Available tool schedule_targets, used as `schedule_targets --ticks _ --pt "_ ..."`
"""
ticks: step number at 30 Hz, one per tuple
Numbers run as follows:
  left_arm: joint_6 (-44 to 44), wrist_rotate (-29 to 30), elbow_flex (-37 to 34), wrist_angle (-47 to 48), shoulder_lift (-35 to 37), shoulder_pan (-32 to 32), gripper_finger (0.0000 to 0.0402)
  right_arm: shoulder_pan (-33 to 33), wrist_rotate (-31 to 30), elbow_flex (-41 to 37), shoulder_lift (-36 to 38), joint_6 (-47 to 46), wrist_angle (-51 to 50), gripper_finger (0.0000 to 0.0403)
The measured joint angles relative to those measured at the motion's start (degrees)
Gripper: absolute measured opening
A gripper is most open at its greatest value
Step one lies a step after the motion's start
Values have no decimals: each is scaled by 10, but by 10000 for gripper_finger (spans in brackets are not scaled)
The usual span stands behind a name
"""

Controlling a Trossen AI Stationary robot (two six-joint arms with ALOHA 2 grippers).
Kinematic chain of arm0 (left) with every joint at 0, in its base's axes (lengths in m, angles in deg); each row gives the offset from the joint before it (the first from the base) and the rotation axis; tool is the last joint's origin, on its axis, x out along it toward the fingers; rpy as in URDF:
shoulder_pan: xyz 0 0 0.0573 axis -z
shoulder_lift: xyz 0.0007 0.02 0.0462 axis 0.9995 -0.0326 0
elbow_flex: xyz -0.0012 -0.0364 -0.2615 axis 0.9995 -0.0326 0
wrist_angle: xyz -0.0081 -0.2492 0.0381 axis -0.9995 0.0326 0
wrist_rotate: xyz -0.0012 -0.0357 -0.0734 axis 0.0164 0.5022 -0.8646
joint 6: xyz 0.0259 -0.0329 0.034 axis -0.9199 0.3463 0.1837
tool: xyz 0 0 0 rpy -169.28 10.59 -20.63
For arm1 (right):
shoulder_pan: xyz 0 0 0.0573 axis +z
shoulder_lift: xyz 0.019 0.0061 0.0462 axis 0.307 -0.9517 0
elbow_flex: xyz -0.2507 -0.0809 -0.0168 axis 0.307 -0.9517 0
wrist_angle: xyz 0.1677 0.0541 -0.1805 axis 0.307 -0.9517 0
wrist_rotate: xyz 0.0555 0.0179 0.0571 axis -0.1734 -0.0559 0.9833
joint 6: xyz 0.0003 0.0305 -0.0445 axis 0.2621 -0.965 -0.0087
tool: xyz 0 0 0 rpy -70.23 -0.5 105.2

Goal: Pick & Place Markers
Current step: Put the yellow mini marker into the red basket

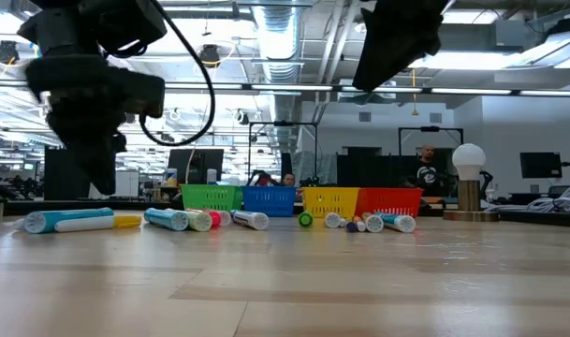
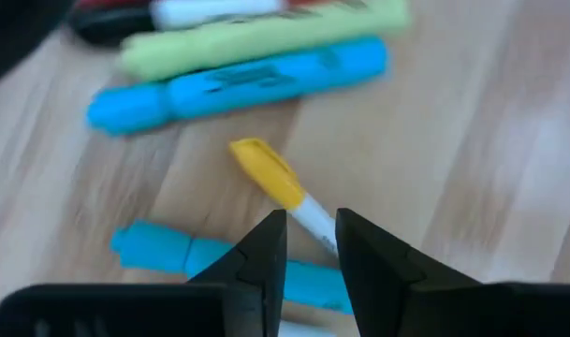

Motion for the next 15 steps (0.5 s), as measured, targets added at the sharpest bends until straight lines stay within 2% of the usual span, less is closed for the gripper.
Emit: schedule_targets --ticks 6,10,15 --pt "206 2 0 -42 0 -16 95 -30 0 0 0 71 -15 122" --pt "286 18 0 -65 0 -6 95 -54 0 0 0 77 -19 122" --pt "340 34 0 -61 -2 13 95 -73 0 0 0 77 -18 122"
